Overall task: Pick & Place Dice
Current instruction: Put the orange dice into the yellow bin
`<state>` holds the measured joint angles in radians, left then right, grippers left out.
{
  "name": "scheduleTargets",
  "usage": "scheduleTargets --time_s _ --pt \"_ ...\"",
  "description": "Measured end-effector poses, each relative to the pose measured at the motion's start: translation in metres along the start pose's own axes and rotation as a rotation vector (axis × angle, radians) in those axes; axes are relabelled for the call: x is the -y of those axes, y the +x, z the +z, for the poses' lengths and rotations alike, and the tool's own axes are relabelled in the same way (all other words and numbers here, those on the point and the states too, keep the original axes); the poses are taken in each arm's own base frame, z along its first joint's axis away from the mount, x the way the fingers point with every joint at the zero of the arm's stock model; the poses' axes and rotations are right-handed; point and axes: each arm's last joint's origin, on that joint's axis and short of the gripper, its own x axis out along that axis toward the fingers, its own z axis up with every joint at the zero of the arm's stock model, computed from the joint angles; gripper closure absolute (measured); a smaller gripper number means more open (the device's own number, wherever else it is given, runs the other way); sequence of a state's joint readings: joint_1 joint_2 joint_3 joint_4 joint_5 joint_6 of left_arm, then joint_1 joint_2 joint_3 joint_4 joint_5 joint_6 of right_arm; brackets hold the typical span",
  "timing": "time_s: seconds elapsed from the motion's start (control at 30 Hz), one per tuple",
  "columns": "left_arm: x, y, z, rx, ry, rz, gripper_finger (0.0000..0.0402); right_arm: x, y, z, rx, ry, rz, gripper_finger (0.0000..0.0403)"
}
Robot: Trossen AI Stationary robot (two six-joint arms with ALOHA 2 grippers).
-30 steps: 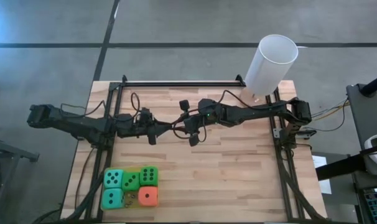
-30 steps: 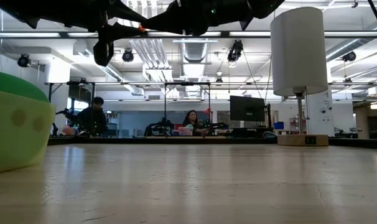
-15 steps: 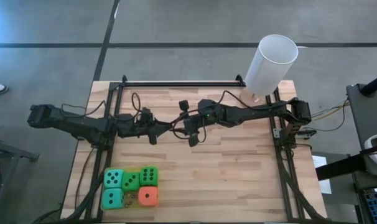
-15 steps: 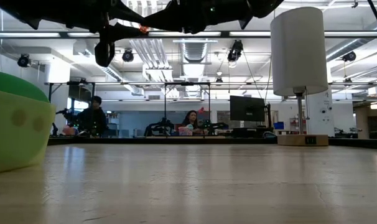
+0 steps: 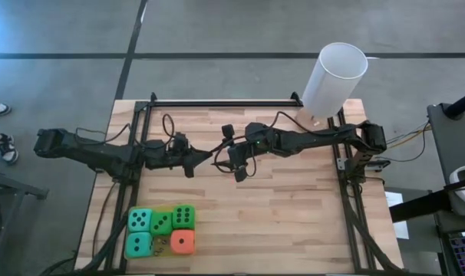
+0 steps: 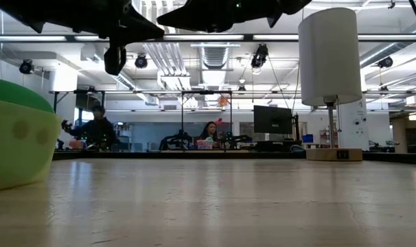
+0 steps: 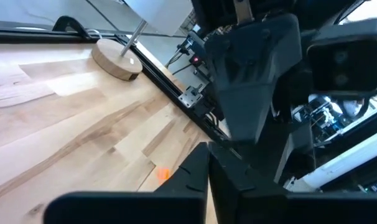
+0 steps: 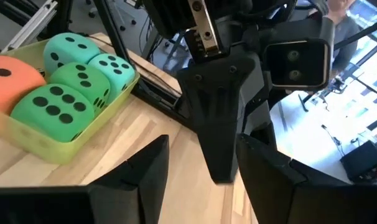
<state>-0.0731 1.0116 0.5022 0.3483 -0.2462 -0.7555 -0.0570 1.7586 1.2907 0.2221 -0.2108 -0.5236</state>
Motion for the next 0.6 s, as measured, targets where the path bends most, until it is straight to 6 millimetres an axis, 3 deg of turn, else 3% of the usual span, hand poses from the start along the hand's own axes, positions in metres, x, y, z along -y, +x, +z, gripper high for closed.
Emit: scheduleTargets --time_s 0.27,0.6 --pt "0.0 0.0 0.0 -0.005 0.028 0.003 0.0395 0.002 -0.03 0.016 -0.084 0.035 0.045 0.0219" --pt "0.0 0.0 0.0 -0.007 0.051 0.003 0.0395 0.0 -0.096 0.04 -0.223 0.079 0.122 0.0235"
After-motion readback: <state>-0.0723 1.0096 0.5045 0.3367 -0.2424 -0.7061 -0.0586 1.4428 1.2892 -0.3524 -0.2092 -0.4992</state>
